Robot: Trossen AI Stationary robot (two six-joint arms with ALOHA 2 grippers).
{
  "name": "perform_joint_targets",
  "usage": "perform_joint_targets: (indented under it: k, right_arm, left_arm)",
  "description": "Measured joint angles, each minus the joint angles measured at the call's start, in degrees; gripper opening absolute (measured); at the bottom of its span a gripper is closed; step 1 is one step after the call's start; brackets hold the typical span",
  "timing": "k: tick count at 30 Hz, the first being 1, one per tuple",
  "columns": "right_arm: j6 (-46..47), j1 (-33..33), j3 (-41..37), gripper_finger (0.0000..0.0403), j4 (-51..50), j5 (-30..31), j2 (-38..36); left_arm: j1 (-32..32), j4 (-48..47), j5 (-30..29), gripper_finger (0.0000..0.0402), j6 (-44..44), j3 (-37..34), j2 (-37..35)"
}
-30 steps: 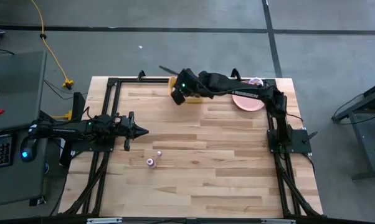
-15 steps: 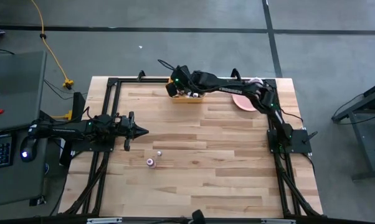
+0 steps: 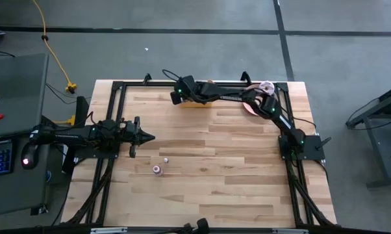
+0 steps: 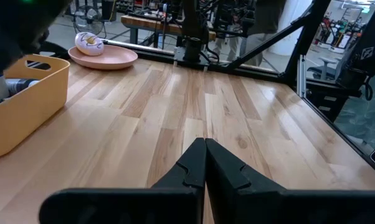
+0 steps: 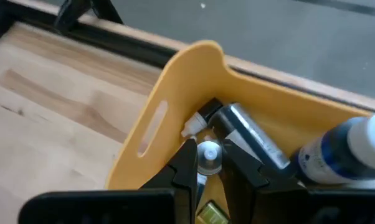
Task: Pick & Place food coloring
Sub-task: Put the small violet food coloring bottle into the yellow bin
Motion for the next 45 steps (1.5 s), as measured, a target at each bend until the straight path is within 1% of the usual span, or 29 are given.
perform_joint_targets:
  k: [9,22,28,39,45]
  right_arm:
    - [0.85,0.00,0.09,0.0042,1.67,-1.65,2.36]
    - [-0.72,-0.04,0.09,0.0043,-0.50,-3.36,2.80]
    - [-0.22,0.11,0.09,0.0083,-0.80,-3.67,2.80]
    - [-1.75,0.11,0.09,0.0084,-0.69,-5.05,2.80]
    - [-3.79,0.11,0.09,0.0107,1.25,-7.14,2.58]
  left_arm:
    - [0.00,0.00,0.00,0.0001,0.00,0.01,0.00]
    - [0.00,0.00,-0.07,0.0001,0.00,0.02,0.00]
    - [0.02,0.00,-0.08,0.0001,0.00,0.01,-0.01]
    - [0.02,0.00,-0.11,0.0001,0.00,0.01,-0.02]
    - [0.00,0.00,-0.13,0.0001,-0.02,0.02,-0.01]
